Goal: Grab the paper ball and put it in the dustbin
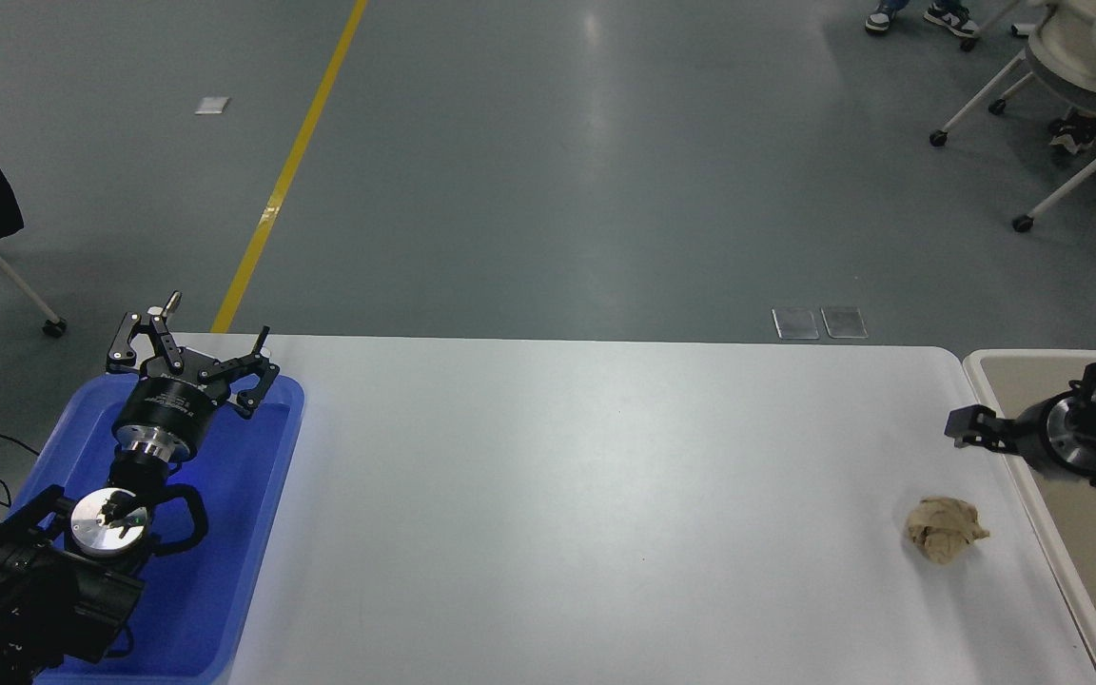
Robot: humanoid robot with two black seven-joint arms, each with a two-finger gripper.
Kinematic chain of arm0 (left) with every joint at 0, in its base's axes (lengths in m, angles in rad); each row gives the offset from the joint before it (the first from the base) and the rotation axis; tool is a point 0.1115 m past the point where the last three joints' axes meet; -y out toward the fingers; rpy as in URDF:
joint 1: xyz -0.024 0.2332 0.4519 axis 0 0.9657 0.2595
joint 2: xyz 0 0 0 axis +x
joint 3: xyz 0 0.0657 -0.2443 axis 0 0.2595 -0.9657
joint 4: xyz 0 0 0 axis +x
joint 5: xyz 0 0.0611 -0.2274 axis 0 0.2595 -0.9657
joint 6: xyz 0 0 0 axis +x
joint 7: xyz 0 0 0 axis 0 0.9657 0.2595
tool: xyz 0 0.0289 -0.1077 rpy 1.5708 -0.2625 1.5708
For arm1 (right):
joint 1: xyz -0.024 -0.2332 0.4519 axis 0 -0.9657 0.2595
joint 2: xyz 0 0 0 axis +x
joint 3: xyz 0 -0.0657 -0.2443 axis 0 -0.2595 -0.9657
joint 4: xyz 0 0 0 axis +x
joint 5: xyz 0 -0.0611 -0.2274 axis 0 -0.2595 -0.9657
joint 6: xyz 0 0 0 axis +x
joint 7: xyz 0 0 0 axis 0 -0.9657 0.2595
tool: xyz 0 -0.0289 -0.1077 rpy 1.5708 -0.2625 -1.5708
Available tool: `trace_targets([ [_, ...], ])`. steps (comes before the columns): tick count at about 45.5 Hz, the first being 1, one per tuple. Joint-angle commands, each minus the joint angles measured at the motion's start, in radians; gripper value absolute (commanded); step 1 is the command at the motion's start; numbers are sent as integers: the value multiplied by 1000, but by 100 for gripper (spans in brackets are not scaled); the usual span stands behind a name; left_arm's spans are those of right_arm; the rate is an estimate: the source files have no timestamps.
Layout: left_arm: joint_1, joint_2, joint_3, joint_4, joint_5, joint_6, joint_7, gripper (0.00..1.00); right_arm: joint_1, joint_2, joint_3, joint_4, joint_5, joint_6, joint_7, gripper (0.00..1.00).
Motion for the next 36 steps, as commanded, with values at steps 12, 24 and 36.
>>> trace_targets([
  [12,0,0,0,0,0,0,-1,100,-109,29,64,-1,-1,-49,-1,100],
  [24,0,0,0,0,0,0,-1,100,-129,62,66,-1,-1,-68,0,100],
  [36,0,0,0,0,0,0,1,100,-177,95,64,-1,-20,-178,0,76],
])
